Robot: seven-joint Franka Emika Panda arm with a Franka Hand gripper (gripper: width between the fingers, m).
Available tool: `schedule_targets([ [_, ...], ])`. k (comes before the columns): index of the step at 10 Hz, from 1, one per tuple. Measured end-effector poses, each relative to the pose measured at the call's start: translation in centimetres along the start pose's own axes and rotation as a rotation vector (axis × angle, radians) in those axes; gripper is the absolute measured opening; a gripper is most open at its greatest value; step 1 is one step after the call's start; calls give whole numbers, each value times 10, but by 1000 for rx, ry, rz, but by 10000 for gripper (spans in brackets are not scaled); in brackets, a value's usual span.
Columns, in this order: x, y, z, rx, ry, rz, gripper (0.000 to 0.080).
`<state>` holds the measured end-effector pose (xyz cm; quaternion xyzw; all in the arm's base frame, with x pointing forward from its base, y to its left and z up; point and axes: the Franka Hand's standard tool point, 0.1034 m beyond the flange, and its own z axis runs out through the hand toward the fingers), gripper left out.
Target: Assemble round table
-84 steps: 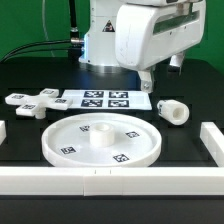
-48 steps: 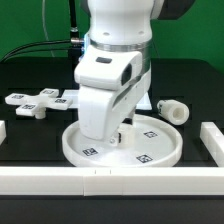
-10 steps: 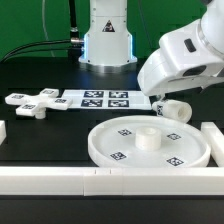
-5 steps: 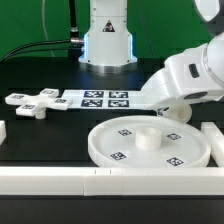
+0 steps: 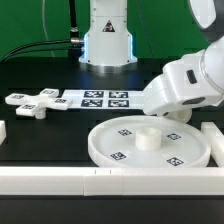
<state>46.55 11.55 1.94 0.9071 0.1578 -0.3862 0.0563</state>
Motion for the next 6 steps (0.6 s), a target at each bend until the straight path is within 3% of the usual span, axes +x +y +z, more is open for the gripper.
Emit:
schedule_targets([
  [1, 1, -1, 2, 0, 5, -1, 465],
  [2, 2, -2, 4, 0, 10, -3, 403],
  [6, -1, 0, -1, 0, 3, -51, 403],
])
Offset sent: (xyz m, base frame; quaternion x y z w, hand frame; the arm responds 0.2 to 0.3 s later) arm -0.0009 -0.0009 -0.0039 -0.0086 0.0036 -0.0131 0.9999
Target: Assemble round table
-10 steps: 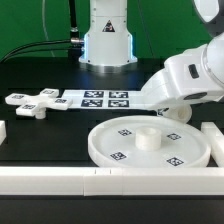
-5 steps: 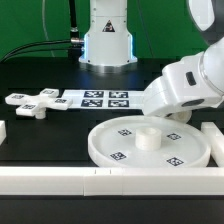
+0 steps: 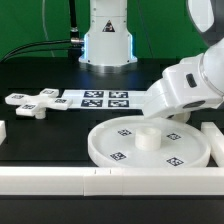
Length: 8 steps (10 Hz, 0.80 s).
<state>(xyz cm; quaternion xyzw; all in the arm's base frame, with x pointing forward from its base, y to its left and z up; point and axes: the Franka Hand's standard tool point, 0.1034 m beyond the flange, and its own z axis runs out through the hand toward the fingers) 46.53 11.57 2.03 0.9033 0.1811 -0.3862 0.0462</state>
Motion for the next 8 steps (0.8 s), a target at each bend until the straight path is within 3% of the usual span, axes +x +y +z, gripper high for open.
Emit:
schedule_targets([
  [4, -34, 11, -48, 21, -92, -121, 404],
  [5, -34, 15, -58, 23, -82, -130, 404],
  [8, -27, 15, -57, 15, -38, -131, 406],
])
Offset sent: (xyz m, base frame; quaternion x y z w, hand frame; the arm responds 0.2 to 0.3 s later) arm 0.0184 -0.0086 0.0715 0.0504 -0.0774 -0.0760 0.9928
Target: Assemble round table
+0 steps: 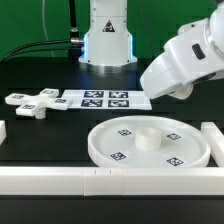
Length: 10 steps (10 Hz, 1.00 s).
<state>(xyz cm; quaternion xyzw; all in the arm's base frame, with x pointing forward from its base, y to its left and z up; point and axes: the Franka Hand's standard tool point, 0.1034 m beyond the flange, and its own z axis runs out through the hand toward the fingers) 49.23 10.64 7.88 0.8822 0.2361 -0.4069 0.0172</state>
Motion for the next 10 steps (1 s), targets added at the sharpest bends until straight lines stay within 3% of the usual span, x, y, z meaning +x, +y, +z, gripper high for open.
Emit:
schedule_targets([
  [1, 1, 2, -2, 5, 13, 5, 406],
  [2, 3, 12, -11, 39, 89, 39, 406],
  [3, -9, 22, -19, 51, 115, 70, 406],
  [5, -9, 32, -42, 4, 290, 71, 406],
  [7, -5, 36, -43, -17, 420, 81, 406],
  [8, -5, 38, -43, -19, 473, 92, 406],
  [9, -1, 45, -43, -4, 577, 126, 406],
  [10, -9, 49, -40, 12, 631, 176, 406],
])
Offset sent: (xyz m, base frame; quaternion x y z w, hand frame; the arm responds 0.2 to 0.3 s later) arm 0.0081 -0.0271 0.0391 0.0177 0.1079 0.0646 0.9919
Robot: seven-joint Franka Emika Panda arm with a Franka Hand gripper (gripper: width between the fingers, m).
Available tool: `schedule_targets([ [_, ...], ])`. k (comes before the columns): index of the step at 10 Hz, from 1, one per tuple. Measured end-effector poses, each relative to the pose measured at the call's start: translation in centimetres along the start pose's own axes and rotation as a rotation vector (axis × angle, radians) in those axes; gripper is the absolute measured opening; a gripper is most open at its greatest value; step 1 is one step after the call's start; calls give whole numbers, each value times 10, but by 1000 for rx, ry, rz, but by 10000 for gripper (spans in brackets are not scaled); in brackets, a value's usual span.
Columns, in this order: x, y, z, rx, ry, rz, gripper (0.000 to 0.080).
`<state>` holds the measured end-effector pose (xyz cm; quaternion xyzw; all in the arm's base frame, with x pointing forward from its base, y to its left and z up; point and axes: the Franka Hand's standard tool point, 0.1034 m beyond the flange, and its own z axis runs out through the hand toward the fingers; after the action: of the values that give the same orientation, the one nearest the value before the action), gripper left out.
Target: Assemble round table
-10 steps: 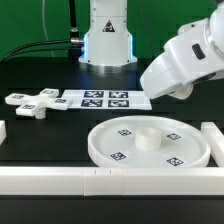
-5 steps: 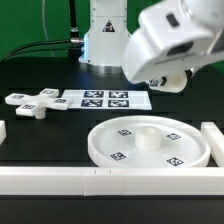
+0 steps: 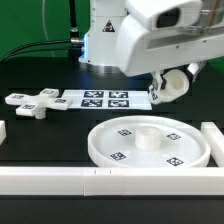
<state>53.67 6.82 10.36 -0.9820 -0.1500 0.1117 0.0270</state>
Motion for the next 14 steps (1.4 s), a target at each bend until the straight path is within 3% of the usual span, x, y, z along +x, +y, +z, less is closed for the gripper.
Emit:
schedule_targets([
  [2, -4, 11, -12, -8, 101, 58, 406],
  [8, 6, 22, -14, -76, 426, 67, 406],
  [9, 12, 26, -23, -99, 503, 60, 406],
  [10, 14, 28, -27, -107, 531, 60, 406],
  [11, 17, 34, -32, -148, 632, 43, 406],
  [13, 12, 43, -25, -193, 737, 47, 406],
  [14, 13, 41, -22, -194, 740, 45, 406],
])
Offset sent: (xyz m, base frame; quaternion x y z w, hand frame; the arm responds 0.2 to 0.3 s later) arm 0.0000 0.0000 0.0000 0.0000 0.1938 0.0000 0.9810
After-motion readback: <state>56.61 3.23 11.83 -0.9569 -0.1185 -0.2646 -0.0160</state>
